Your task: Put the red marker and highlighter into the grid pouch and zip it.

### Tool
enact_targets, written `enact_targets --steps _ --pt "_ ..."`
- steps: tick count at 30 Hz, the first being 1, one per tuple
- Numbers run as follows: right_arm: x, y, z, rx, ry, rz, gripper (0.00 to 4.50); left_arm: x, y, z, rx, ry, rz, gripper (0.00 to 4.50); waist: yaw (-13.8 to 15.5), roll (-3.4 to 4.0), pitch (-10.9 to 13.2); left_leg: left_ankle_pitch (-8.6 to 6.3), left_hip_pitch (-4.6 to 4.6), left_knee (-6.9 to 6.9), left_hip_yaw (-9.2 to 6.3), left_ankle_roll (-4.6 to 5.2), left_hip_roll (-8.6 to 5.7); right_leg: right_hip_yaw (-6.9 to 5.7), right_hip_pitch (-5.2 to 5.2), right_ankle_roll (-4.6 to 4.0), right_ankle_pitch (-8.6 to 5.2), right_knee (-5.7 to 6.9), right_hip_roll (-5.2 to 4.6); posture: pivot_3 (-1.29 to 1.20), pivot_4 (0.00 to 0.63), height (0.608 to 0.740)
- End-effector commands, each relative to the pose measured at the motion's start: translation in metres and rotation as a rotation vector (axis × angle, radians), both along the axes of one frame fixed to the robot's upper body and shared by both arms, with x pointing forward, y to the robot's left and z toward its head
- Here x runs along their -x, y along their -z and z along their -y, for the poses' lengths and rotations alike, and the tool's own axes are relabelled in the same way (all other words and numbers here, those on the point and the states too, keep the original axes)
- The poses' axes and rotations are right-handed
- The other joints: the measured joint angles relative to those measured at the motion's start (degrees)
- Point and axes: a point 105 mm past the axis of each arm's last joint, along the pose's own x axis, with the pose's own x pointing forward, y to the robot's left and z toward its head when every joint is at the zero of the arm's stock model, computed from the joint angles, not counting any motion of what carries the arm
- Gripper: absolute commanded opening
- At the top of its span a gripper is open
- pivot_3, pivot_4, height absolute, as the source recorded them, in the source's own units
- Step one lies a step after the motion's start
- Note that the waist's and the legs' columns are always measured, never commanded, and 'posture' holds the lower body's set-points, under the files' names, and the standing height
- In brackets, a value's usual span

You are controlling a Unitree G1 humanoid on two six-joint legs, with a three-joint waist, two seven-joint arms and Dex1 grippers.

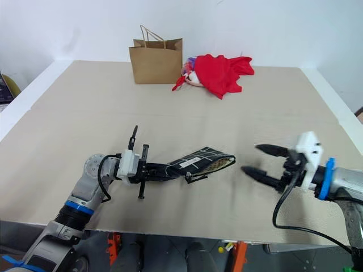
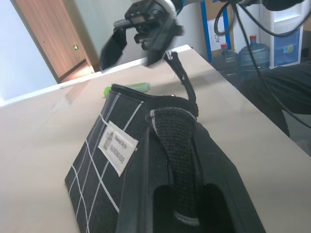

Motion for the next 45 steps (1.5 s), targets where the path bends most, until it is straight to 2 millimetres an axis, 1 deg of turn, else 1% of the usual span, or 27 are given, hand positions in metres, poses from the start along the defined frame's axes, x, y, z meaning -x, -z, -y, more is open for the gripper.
enact_targets --steps 1,4,5,6,8,11,13,16,19,21,22,23,24,25,27,28,29,30,33,35,36,37,38,40,41,43,45 --pt "-0.007 -0.004 0.029 -0.006 0.208 0.057 4.42 0.002 -0.007 -0.001 0.011 0.017 0.03 0.0 -0.09 0.05 -0.02 0.02 0.0 0.01 0.01 0.02 -0.01 0.01 -0.01 0.01 0.02 0.0 0.0 0.0 0.15 0.74" --pt "-0.017 -0.001 0.058 -0.054 0.503 0.097 4.42 0.002 -0.007 -0.002 0.006 0.018 0.034 0.0 -0.19 0.06 -0.02 0.03 0.01 -0.01 0.0 0.04 0.0 0.01 -0.01 0.0 0.03 0.0 0.01 0.0 0.15 0.74" --pt "-0.018 0.003 0.071 -0.058 0.631 0.11 4.42 0.002 -0.007 -0.002 0.005 0.018 0.035 0.0 -0.19 0.06 -0.03 0.03 0.01 -0.01 0.0 0.04 0.0 0.01 -0.02 0.0 0.03 0.0 0.01 0.0 0.15 0.74" --pt "-0.018 0.006 0.077 -0.056 0.711 0.117 4.42 0.001 -0.007 -0.002 0.004 0.017 0.036 0.0 -0.17 0.07 -0.03 0.03 0.0 -0.01 0.0 0.04 0.0 0.01 -0.02 0.0 0.03 0.0 0.01 0.0 0.15 0.74" --pt "-0.017 0.015 0.083 -0.065 0.803 0.097 4.42 0.002 -0.007 -0.002 0.003 0.019 0.036 0.0 -0.16 0.1 -0.05 0.03 -0.02 -0.02 0.0 0.04 -0.01 0.01 -0.04 0.0 0.03 0.0 0.0 0.0 0.15 0.74" --pt "-0.017 0.033 0.091 -0.124 0.926 0.04 4.42 0.003 -0.006 -0.002 0.002 0.021 0.035 0.0 -0.15 0.12 -0.06 0.03 -0.01 -0.11 0.0 0.04 -0.01 0.01 -0.05 -0.03 0.0 0.0 0.0 0.0 0.15 0.74" --pt "-0.017 0.044 0.09 -0.141 0.96 -0.005 4.42 0.002 -0.006 -0.002 0.0 0.022 0.036 0.0 -0.15 0.13 -0.06 0.03 -0.01 -0.15 0.0 0.04 -0.01 0.01 -0.06 -0.06 -0.02 0.0 0.0 0.0 0.15 0.74" --pt "-0.016 0.063 0.082 -0.167 0.969 -0.087 4.42 0.002 -0.007 -0.002 -0.002 0.023 0.044 0.0 -0.16 0.14 -0.07 0.03 0.0 -0.17 0.0 0.04 -0.01 0.01 -0.06 -0.05 -0.03 0.0 0.0 0.0 0.15 0.74" --pt "-0.015 0.076 0.074 -0.17 0.958 -0.142 4.42 0.002 -0.007 -0.003 -0.004 0.019 0.045 0.0 -0.18 0.15 -0.08 0.03 0.0 -0.17 0.0 0.04 -0.01 0.01 -0.06 -0.05 -0.03 0.0 0.0 0.0 0.15 0.74" --pt "-0.014 0.082 0.074 -0.157 0.962 -0.163 3.9 0.002 -0.007 -0.004 -0.005 0.016 0.045 0.0 -0.19 0.12 -0.08 0.03 0.02 -0.17 0.0 0.04 0.0 0.01 -0.05 -0.06 -0.03 0.0 0.01 0.0 0.15 0.74" --pt "-0.011 0.087 0.078 -0.125 0.98 -0.179 3.62 0.002 -0.007 -0.004 -0.005 0.014 0.046 0.0 -0.2 0.12 -0.08 0.03 0.01 -0.17 0.0 0.04 0.0 0.01 -0.05 -0.06 -0.03 0.0 0.01 0.0 0.15 0.74" --pt "-0.01 0.09 0.08 -0.106 0.986 -0.19 3.14 0.002 -0.007 -0.004 -0.005 0.012 0.046 0.0 -0.2 0.12 -0.08 0.03 0.02 -0.17 0.0 0.04 0.0 0.01 -0.05 -0.06 -0.03 0.0 0.01 0.0 0.15 0.74" --pt "-0.009 0.092 0.081 -0.094 0.989 -0.197 2.85 0.002 -0.007 -0.004 -0.006 0.012 0.046 0.0 -0.21 0.11 -0.09 0.03 0.03 -0.17 0.0 0.04 0.0 0.01 -0.05 -0.06 -0.03 0.0 0.01 0.0 0.15 0.74" --pt "-0.008 0.093 0.081 -0.087 0.987 -0.202 2.29 0.002 -0.007 -0.004 -0.006 0.011 0.046 0.0 -0.21 0.1 -0.09 0.03 0.03 -0.17 0.0 0.04 0.0 0.01 -0.05 -0.06 -0.03 0.0 0.01 0.0 0.15 0.74" --pt "-0.007 0.092 0.084 -0.062 0.981 -0.198 1.45 0.002 -0.007 -0.004 -0.005 0.01 0.047 0.0 -0.21 0.07 -0.11 0.03 0.03 -0.17 0.0 0.04 0.0 0.01 -0.03 -0.06 -0.03 0.0 0.01 0.0 0.15 0.74" --pt "-0.008 0.09 0.085 -0.044 0.964 -0.187 1.08 0.002 -0.007 -0.004 -0.004 0.01 0.047 0.0 -0.21 0.07 -0.11 0.03 0.03 -0.16 0.0 0.04 0.0 0.01 -0.03 -0.06 -0.03 0.0 0.01 0.0 0.15 0.74" --pt "-0.008 0.086 0.086 -0.023 0.95 -0.179 1.11 0.002 -0.007 -0.004 -0.004 0.01 0.048 0.0 -0.17 0.06 -0.11 0.03 0.02 -0.15 0.0 0.04 0.0 0.01 -0.03 -0.06 -0.03 -0.01 0.0 0.0 0.15 0.74" --pt "-0.011 0.078 0.084 0.009 0.896 -0.139 1.11 0.002 -0.007 -0.004 -0.003 0.009 0.047 0.0 -0.13 0.06 -0.11 0.03 0.02 -0.15 0.0 0.04 0.0 0.02 -0.02 -0.06 -0.03 -0.01 -0.01 0.0 0.15 0.74" --pt "-0.017 0.059 0.08 0.067 0.795 -0.07 1.11 0.002 -0.007 -0.004 -0.003 0.01 0.046 0.0 -0.15 0.08 -0.1 0.03 0.01 -0.15 0.01 0.04 -0.01 0.01 -0.03 -0.05 -0.04 -0.01 -0.01 0.0 0.15 0.74" --pt "-0.027 0.021 0.055 0.027 0.577 0.067 1.11 0.002 -0.007 -0.003 -0.004 0.014 0.046 0.0 -0.41 0.18 -0.05 0.03 0.01 -0.16 0.01 0.04 -0.01 0.02 -0.05 -0.04 -0.05 -0.01 0.0 0.0 0.15 0.74" --pt "-0.027 0.008 0.044 0.029 0.484 0.117 1.11 0.002 -0.007 -0.003 -0.004 0.015 0.046 0.0 -0.52 0.2 -0.06 0.03 0.01 -0.18 0.03 0.04 -0.01 0.03 -0.07 -0.03 -0.05 -0.01 0.0 0.0 0.15 0.74" --pt "-0.027 0.001 0.038 0.035 0.428 0.145 1.11 0.002 -0.007 -0.003 -0.005 0.016 0.046 0.0 -0.65 0.19 -0.05 0.03 0.02 -0.19 0.04 0.04 -0.01 0.03 -0.06 -0.03 -0.05 -0.01 0.0 0.0 0.15 0.74" --pt "-0.023 -0.008 0.022 0.049 0.3 0.162 1.11 0.002 -0.007 -0.003 -0.005 0.017 0.047 0.0 -0.69 0.19 -0.05 0.03 0.03 -0.2 0.03 0.04 0.0 0.03 -0.06 -0.03 -0.06 -0.01 0.01 0.0 0.15 0.74" --pt "-0.014 -0.017 0.001 0.075 0.119 0.178 1.11 0.002 -0.007 -0.003 -0.006 0.019 0.048 0.0 -0.67 0.19 -0.05 0.03 0.03 -0.24 0.03 0.04 0.0 0.02 -0.06 -0.01 -0.08 -0.01 0.0 0.0 0.15 0.74" --pt "-0.007 -0.019 -0.012 0.111 0.004 0.175 1.11 0.001 -0.008 -0.004 -0.007 0.02 0.05 0.0 -0.63 0.17 -0.03 0.03 0.03 -0.25 0.01 0.04 0.0 0.01 -0.05 -0.01 -0.1 -0.01 0.01 0.0 0.15 0.74" --pt "0.014 -0.015 -0.035 0.223 -0.239 0.125 1.11 0.001 -0.008 -0.004 -0.008 0.022 0.053 0.0 -0.45 0.17 -0.03 0.03 -0.02 -0.25 0.01 0.04 -0.02 0.01 -0.05 0.02 -0.13 -0.03 -0.01 0.0 0.15 0.74" --pt "0.029 -0.008 -0.046 0.298 -0.38 0.079 1.11 0.001 -0.008 -0.003 -0.007 0.023 0.054 0.0 -0.25 0.16 -0.03 0.01 -0.02 -0.26 0.01 0.06 -0.02 0.0 -0.05 0.01 -0.17 -0.04 -0.01 0.0 0.15 0.74"
